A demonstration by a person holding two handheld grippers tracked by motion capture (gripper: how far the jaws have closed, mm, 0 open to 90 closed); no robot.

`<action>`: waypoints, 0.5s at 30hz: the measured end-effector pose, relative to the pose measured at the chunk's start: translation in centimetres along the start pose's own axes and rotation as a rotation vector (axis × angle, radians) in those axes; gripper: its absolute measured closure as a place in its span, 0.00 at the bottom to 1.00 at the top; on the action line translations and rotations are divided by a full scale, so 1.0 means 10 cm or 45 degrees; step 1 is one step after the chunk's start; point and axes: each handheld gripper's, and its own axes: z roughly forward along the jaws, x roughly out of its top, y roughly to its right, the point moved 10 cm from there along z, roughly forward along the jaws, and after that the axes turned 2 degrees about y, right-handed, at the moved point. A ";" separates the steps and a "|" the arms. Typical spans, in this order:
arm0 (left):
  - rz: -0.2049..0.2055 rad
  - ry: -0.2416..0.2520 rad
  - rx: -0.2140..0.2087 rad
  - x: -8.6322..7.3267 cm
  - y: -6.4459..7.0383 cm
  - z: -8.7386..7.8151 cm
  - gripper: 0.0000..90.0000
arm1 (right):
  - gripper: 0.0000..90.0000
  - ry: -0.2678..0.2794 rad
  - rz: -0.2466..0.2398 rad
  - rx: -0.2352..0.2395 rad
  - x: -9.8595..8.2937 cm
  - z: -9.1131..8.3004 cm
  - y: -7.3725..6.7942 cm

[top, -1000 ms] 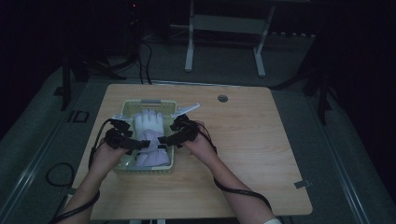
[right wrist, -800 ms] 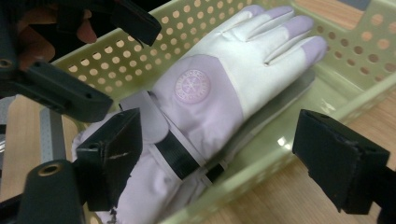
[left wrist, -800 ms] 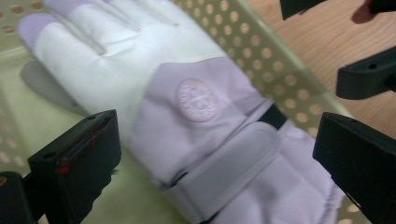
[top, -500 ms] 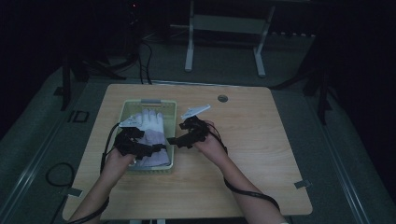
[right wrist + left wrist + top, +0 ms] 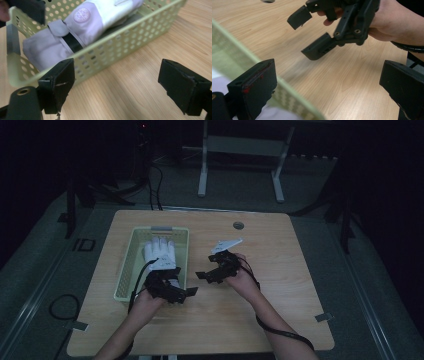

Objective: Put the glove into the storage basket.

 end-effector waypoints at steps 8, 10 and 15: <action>0.062 -0.014 -0.098 0.04 0.38 0.28 0.02 | 0.15 -0.005 -0.004 -0.025 -0.24 -0.23 0.11; 0.077 -0.021 -0.119 0.02 0.46 0.33 0.02 | 0.15 -0.006 -0.012 -0.025 -0.32 -0.27 0.12; 0.135 -0.052 -0.145 -0.05 0.63 0.47 0.02 | 0.15 -0.018 -0.020 -0.036 -0.51 -0.36 0.15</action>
